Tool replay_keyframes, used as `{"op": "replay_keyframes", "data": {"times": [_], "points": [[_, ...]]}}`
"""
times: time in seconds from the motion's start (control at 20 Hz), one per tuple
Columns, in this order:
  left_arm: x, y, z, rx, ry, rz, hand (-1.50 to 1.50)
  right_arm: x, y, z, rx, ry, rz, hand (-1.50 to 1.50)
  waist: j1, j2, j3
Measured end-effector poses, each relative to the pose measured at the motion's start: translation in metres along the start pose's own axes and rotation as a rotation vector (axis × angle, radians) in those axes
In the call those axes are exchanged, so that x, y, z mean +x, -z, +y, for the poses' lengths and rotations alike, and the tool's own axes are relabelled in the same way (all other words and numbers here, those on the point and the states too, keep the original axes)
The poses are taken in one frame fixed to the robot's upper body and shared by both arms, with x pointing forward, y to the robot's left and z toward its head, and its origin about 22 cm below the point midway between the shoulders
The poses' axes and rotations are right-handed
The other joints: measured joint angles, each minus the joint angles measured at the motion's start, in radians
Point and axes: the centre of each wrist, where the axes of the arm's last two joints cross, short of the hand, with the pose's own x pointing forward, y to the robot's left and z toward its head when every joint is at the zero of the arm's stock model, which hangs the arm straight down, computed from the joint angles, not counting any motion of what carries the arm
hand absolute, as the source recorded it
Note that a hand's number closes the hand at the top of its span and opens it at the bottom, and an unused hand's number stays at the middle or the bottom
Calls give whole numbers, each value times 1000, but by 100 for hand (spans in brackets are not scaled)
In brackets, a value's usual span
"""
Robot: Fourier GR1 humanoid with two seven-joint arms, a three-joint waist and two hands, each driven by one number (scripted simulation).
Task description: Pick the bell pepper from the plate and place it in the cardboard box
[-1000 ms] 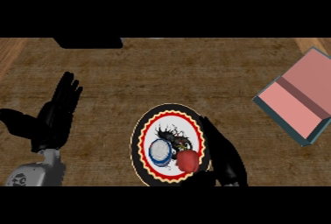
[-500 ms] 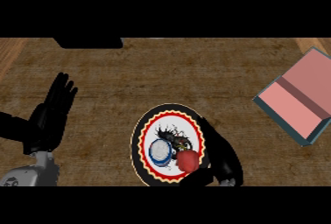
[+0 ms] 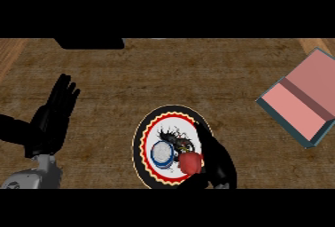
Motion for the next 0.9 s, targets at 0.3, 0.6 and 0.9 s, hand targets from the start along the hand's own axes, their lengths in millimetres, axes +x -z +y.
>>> {"op": "replay_keyframes", "data": {"times": [0.3,0.6,0.9], "points": [[1,2,0,5,-3,-2,0,1,5,9,-10,-20,-19,150,1,0,0],[0,5,0,11,-1,-2,0,3,8,10,-43,-108,-76,150,0,0,0],[-3,6,0,5,-1,-2,0,-3,5,8,-89,-202,-162,150,-1,-1,0]]}}
